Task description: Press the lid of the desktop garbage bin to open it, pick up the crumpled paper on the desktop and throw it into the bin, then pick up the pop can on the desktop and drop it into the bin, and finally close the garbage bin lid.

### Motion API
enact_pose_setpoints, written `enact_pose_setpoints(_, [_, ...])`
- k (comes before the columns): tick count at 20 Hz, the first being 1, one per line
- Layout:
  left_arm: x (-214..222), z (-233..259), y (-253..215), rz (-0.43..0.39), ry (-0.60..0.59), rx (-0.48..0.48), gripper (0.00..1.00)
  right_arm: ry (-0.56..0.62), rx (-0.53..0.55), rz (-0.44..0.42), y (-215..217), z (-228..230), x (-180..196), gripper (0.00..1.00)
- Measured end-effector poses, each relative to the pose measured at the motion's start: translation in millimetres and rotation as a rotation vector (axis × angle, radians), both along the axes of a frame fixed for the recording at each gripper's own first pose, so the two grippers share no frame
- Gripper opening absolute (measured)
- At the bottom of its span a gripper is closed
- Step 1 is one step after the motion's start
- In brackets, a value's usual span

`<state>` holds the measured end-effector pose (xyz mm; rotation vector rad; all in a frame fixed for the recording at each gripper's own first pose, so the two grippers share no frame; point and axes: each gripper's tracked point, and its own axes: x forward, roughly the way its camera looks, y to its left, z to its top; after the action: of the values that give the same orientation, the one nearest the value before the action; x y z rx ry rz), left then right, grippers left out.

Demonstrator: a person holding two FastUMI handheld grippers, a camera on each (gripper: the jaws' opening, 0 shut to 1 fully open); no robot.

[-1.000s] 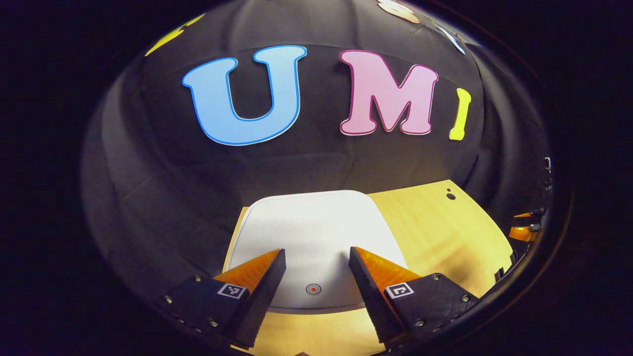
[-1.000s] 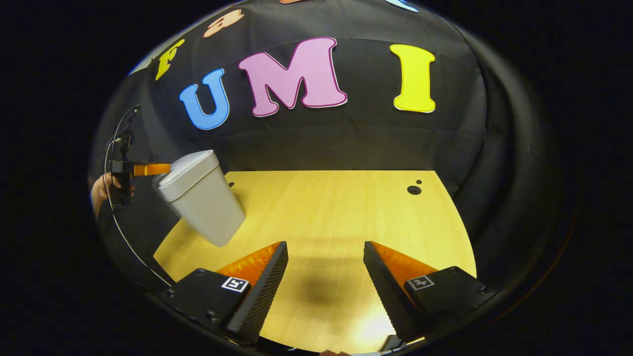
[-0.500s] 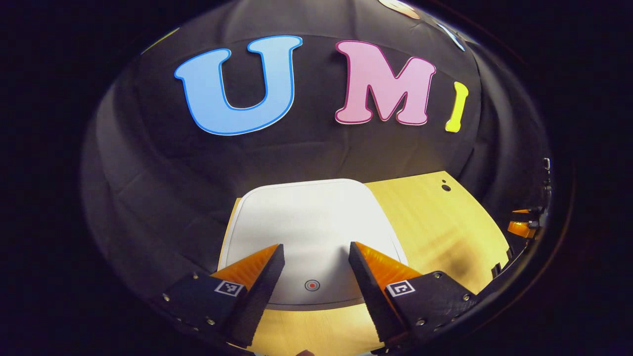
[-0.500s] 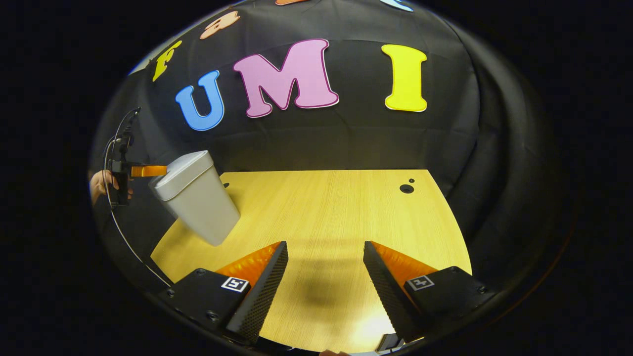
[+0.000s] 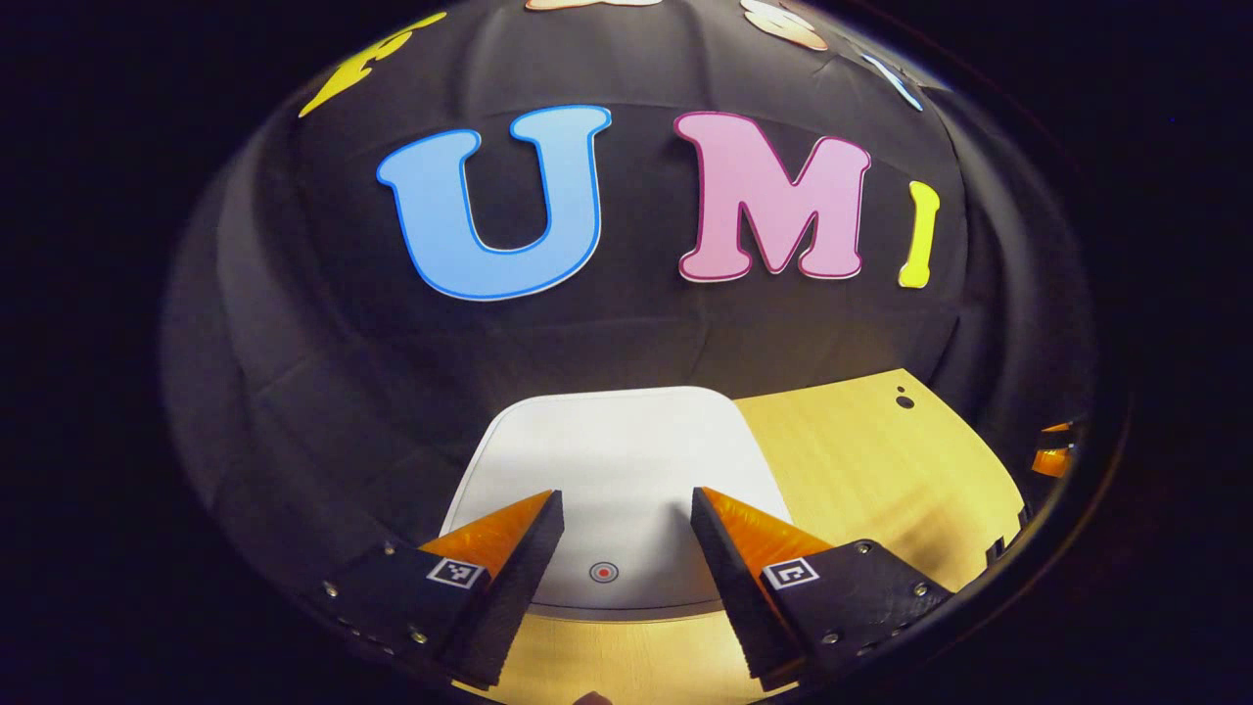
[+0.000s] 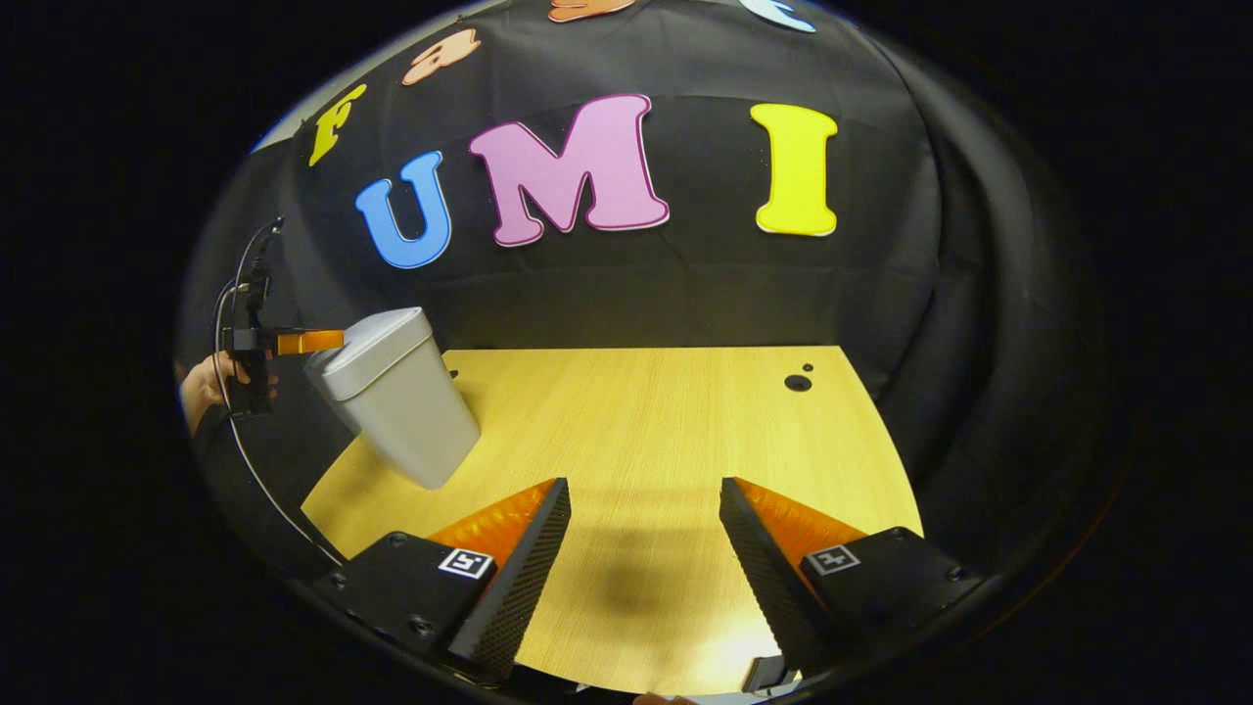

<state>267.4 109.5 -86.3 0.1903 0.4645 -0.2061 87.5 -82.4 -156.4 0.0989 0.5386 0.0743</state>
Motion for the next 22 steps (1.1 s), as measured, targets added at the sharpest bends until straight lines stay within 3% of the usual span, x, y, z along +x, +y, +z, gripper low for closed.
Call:
enact_pose_setpoints(3, [-24.5, 28.1, -35.4, -0.072, -0.096, 0.025, 0.88, -0.051, -0.027, -0.004, 5.9, 22.6, -1.3, 0.99])
enact_pose_setpoints(11, [-70.2, 105.0, -100.8, -0.154, -0.306, -0.074, 0.87, -0.214, -0.022, 0.002, 42.9, 94.7, 7.7, 0.99])
enact_pose_setpoints(19, [-113.3, 145.2, -121.7, -0.129, -0.448, -0.188, 0.87, -0.429, -0.061, -0.102, 50.4, 167.7, 7.4, 0.99])
enact_pose_setpoints(22, [-122.9, 148.2, -126.2, -0.138, -0.453, -0.189, 0.87, -0.487, -0.092, -0.118, 47.7, 171.1, 0.4, 0.99])
